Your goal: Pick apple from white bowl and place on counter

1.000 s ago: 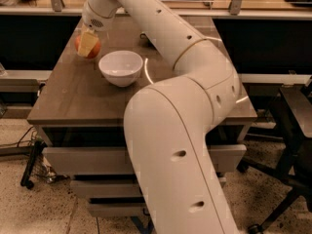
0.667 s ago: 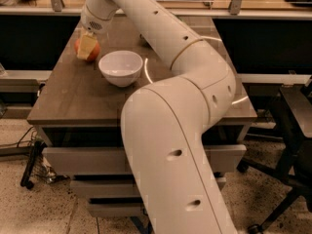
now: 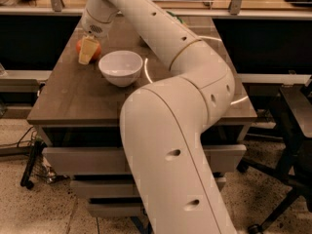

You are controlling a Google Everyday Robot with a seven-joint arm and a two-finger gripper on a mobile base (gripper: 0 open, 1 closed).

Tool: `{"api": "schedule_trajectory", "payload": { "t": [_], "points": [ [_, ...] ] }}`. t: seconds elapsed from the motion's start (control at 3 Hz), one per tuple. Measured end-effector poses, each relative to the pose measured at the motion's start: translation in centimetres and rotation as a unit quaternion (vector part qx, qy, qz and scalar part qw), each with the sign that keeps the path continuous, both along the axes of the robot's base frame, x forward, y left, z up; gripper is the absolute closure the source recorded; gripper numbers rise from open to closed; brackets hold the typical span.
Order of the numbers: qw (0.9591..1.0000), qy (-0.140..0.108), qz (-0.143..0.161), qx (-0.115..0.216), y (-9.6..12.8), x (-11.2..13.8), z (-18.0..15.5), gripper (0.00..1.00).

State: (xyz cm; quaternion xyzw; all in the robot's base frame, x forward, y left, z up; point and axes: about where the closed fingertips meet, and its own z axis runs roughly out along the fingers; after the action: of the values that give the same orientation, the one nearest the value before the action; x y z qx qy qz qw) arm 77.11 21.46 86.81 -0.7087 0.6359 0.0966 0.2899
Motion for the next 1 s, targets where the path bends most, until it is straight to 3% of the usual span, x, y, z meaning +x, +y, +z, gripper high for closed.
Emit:
{"api": "schedule_trajectory", "payload": {
  "t": [0.33,0.67,1.0],
  "points": [
    [1.0,0.002,0.0,-0.002,-0.1,-0.1,-0.1,0.0],
    [0.9997,0.007,-0.002,0.024,-1.8,0.1,1.0,0.0],
    [0.9954,0.004,-0.017,0.094,-5.8,1.0,4.7,0.0]
  ]
}}
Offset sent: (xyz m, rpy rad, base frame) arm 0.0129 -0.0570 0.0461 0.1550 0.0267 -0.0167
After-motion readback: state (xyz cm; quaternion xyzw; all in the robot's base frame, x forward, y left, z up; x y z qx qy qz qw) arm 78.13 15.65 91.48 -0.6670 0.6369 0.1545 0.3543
